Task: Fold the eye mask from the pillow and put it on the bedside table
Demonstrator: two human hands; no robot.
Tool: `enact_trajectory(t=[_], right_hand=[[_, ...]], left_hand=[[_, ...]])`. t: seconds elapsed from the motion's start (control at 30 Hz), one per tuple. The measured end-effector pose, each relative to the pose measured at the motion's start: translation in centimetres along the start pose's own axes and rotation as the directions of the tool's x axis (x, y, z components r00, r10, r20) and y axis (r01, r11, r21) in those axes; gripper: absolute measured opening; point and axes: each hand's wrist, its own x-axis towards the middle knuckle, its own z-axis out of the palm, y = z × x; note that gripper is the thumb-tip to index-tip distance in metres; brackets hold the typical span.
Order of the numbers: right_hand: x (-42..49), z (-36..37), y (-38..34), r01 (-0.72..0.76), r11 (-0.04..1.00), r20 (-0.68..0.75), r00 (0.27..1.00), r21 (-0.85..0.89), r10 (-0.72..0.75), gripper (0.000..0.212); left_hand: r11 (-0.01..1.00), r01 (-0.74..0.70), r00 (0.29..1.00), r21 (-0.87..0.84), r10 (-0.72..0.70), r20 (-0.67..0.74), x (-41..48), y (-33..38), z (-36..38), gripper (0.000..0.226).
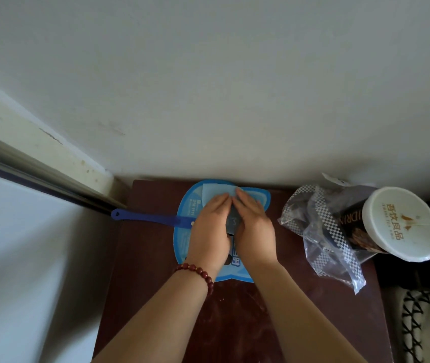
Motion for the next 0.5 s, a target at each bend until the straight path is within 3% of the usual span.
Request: enact_trajectory(t=[0.3,0.5], right_hand=[[0.3,-1.4,-1.8,0.027,0.996,-0.128,0.992,0.087,-0.016,0.041],[0.1,-2.2,-2.9,0.022,0.990,-0.185,0.983,0.136,0.003,0.032]], left_hand=[[0.997,-0.059,0.994,-0.055,0.054,-0.092,-0.3,1.2,-2.0,0.046],[0.998,-0.022,0.988,-0.061,0.013,-0.157,-0.9,1.5,-3.2,0.038]])
